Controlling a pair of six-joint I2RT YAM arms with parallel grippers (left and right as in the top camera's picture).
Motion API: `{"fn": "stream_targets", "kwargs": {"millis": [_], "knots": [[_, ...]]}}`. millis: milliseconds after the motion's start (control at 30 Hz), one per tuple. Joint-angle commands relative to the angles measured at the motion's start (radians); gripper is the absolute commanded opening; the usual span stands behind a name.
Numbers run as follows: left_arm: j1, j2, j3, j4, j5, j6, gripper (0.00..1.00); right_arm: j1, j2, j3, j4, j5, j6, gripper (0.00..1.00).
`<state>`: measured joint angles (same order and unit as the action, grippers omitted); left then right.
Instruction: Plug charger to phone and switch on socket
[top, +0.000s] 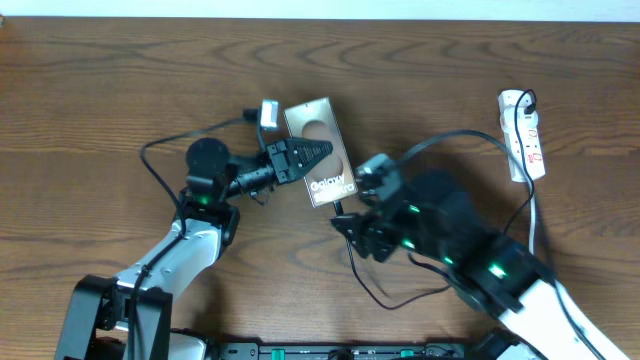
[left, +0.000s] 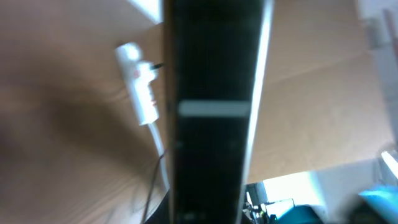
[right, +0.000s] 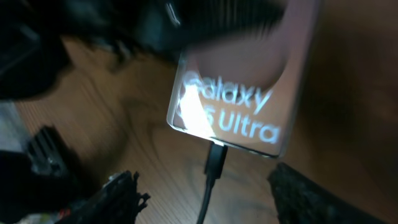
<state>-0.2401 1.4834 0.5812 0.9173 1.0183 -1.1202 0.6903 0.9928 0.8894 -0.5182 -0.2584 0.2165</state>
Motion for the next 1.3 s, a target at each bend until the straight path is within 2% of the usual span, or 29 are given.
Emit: {"fn": "stream_targets", "kwargs": {"millis": [0, 100, 167, 300, 467, 633, 767, 900, 933, 1067, 1100, 1267], "knots": [[-0.008, -0.006, -0.001, -0.163, -0.126, 0.1, 0.07, -0.038, -0.149, 0.04, -0.078, 0.047, -0.009, 0.78], [-0.02, -0.006, 0.007, -0.27, -0.179, 0.169, 0.07, -0.062, -0.248, 0.04, -0.165, 0.13, -0.008, 0.86], [-0.053, 0.008, 0.068, -0.431, -0.201, 0.309, 0.07, -0.086, -0.367, 0.04, -0.259, 0.285, -0.008, 0.9], [-0.089, 0.093, 0.193, -0.658, -0.197, 0.485, 0.07, -0.103, -0.457, 0.04, -0.292, 0.386, 0.033, 0.96], [-0.105, 0.297, 0.357, -0.695, -0.032, 0.612, 0.07, -0.104, -0.464, 0.04, -0.305, 0.387, 0.061, 0.99], [-0.104, 0.476, 0.473, -0.695, 0.097, 0.657, 0.08, -0.104, -0.462, 0.04, -0.311, 0.388, 0.083, 0.99], [-0.104, 0.58, 0.505, -0.696, 0.096, 0.656, 0.08, -0.104, -0.462, 0.04, -0.313, 0.387, 0.084, 0.99], [-0.104, 0.608, 0.505, -0.697, 0.095, 0.657, 0.15, -0.104, -0.462, 0.04, -0.312, 0.387, 0.084, 0.99], [-0.104, 0.608, 0.505, -0.697, 0.087, 0.657, 0.17, -0.104, -0.462, 0.04, -0.313, 0.386, 0.084, 0.99], [-0.104, 0.608, 0.505, -0.721, 0.023, 0.657, 0.17, -0.104, -0.462, 0.04, -0.313, 0.387, 0.084, 0.99], [-0.104, 0.608, 0.505, -0.747, -0.006, 0.657, 0.22, -0.104, -0.462, 0.04, -0.313, 0.387, 0.084, 0.99], [-0.106, 0.608, 0.505, -0.838, -0.09, 0.679, 0.27, -0.104, -0.462, 0.04, -0.315, 0.387, 0.083, 0.99]]}}
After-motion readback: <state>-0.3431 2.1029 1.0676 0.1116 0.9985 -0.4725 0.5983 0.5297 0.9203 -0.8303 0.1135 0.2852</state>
